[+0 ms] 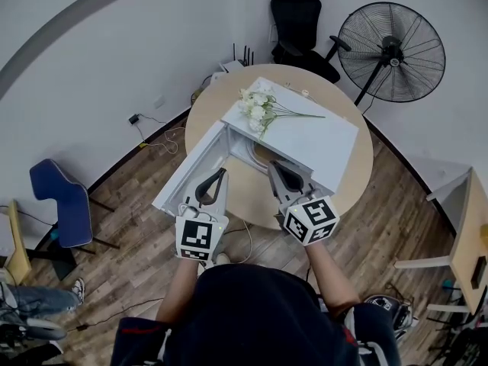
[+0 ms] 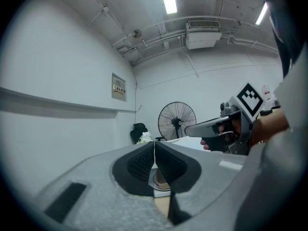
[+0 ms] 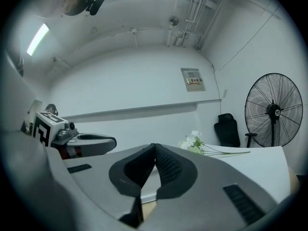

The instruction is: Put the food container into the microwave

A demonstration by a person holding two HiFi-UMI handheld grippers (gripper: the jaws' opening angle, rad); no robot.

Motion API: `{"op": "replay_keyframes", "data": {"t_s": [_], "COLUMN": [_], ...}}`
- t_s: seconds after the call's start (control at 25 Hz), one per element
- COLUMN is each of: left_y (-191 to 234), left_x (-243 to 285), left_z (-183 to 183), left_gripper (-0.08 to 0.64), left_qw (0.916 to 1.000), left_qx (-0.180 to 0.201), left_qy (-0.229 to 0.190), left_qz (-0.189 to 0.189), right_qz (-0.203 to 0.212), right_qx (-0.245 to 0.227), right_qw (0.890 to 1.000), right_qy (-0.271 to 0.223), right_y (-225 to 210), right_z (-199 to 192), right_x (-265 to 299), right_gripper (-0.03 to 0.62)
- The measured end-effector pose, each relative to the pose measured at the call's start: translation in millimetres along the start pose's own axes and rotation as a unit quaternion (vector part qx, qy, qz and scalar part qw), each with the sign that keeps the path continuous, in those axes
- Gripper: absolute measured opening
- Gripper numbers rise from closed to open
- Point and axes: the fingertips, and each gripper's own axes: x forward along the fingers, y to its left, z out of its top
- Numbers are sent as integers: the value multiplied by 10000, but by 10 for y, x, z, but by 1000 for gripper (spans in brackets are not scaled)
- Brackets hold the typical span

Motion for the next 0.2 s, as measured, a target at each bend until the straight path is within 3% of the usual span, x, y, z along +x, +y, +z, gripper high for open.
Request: {"op": "replay_keyframes", "data": {"t_s": [0.2], "left_y": [-11], "left_x": [0], "left_z": [-2], "left_gripper": [20], "left_qw": [10000], "left_qx": [3], "left_qy": [-10], "left_qz": [3], "right_qz": [-22], "right_qx": [-9], "right_qw": [10000], "right_qy": [5], "right_y": [-14], "right_z": [-22], "right_x": [-15], "right_gripper": [11]}}
